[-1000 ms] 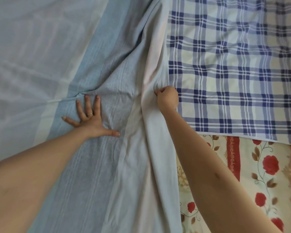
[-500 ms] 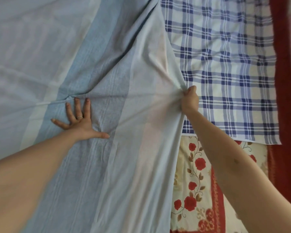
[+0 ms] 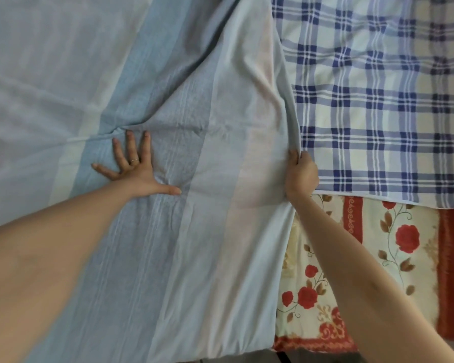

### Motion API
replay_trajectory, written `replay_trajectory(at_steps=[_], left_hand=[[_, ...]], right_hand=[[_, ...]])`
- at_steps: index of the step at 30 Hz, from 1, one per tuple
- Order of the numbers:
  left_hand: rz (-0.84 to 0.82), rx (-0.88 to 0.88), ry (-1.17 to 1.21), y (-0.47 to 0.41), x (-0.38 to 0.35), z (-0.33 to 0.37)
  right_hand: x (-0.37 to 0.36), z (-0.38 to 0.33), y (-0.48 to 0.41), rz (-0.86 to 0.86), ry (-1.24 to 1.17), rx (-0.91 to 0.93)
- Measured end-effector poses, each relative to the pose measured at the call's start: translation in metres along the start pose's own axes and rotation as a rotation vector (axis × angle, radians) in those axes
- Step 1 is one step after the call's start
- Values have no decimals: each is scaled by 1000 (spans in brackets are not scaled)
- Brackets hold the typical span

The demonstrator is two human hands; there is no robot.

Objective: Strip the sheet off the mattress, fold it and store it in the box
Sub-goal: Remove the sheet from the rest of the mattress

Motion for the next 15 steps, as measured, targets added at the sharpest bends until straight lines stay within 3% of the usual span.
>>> replay_trajectory(at_steps=[3, 7, 9, 11, 13, 15], left_hand=[[47, 0, 9, -3, -4, -1], [85, -6, -7, -5, -9, -3], [100, -9, -4, -5, -10, -3], [96, -10, 3, -7, -10, -5], [114, -11, 2, -7, -12, -7], [140, 0, -22, -3, -12, -6]], right_hand=[[-3, 0, -9, 14, 120, 124], [-3, -4, 11, 150, -22, 40], [-7, -11, 41, 186, 83, 109], [-18, -23, 98, 121, 100, 401], [-40, -11, 177, -84, 119, 918], [-47, 46, 231, -303, 325, 1247]])
Point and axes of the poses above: each hand's wrist, its own y-axis away from the middle knuckle, its own x-axis out of the back of the hand, z = x × y, the point moved 3 cm from there along -y, towards the middle knuckle, and after that the axes turned 4 degrees about z, right-handed, at the moved point
